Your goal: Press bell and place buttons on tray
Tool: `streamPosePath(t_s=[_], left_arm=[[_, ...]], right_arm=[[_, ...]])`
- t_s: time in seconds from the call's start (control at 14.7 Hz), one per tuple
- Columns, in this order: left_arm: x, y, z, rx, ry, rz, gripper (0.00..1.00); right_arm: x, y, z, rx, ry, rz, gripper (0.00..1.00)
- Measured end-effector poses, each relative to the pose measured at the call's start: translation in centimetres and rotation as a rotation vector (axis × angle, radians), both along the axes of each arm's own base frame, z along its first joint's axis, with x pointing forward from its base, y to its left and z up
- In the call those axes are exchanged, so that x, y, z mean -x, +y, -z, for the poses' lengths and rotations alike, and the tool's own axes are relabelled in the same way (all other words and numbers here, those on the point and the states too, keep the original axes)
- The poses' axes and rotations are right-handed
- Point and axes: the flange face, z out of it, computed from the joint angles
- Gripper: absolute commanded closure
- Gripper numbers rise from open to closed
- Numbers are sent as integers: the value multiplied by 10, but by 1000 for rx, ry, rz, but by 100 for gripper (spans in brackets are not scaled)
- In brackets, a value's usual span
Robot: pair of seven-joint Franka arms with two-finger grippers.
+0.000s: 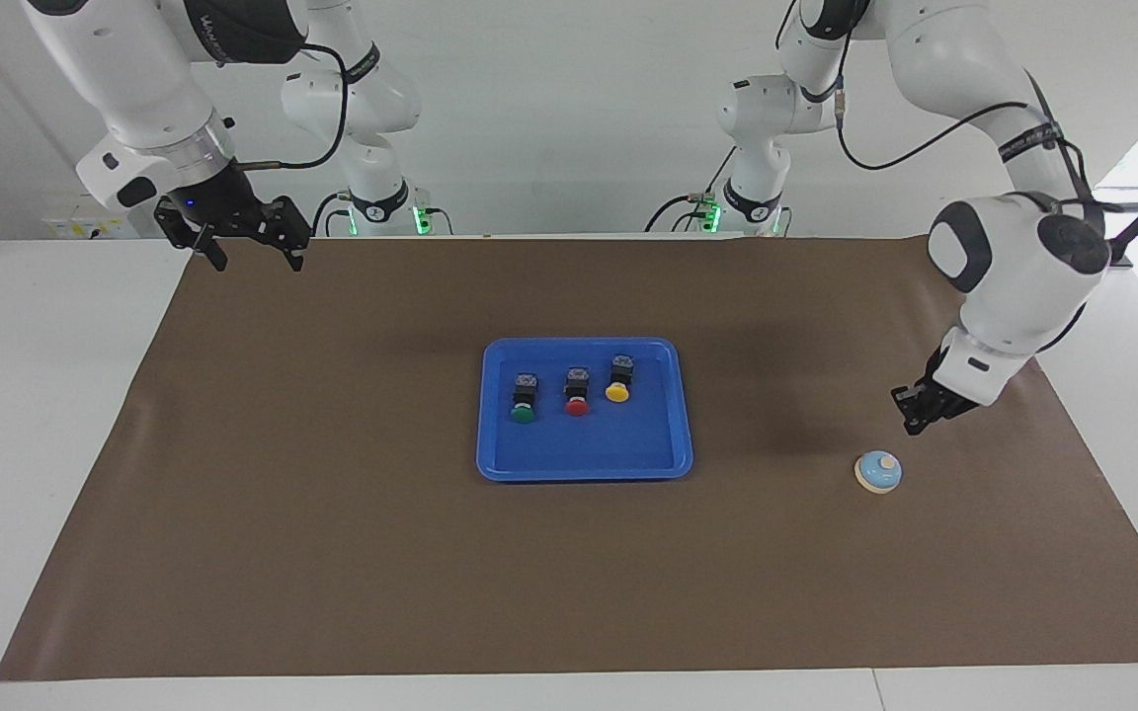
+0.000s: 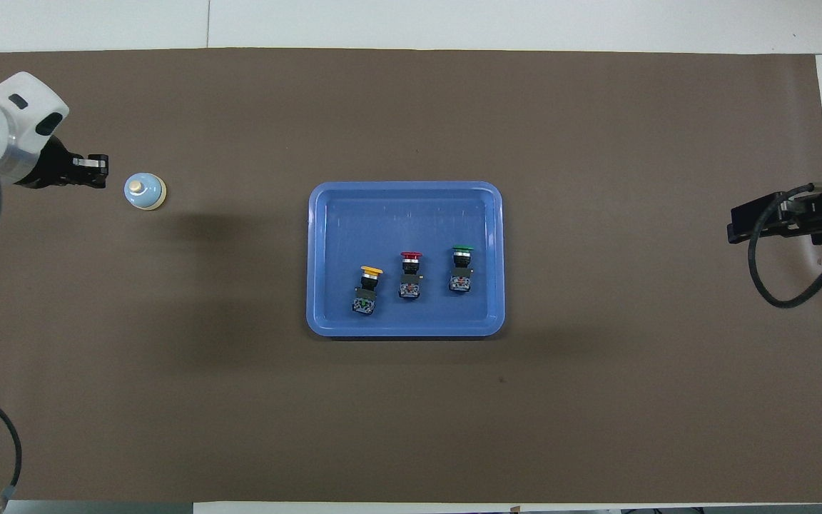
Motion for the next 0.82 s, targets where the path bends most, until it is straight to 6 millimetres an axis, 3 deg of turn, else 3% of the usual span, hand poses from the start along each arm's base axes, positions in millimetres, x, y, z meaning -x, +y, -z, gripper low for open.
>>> streamPosePath(t_s=[0.14, 0.2, 0.34, 0.48, 0.82], left_arm=[[28, 0, -57, -1, -5, -4, 22], [42, 0, -80, -1, -7, -6, 0], [66, 0, -114, -1, -7, -14, 0], [84, -1, -131, 0, 14, -29, 0], [98, -7, -138, -1, 55, -28, 0]], right_arm=[[0, 0, 0, 0, 0, 0, 0], [0, 0, 0, 0, 0, 0, 0], [0, 0, 0, 0, 0, 0, 0], [0, 1, 0, 0, 1, -1, 0], [0, 1, 0, 0, 1, -1, 0]])
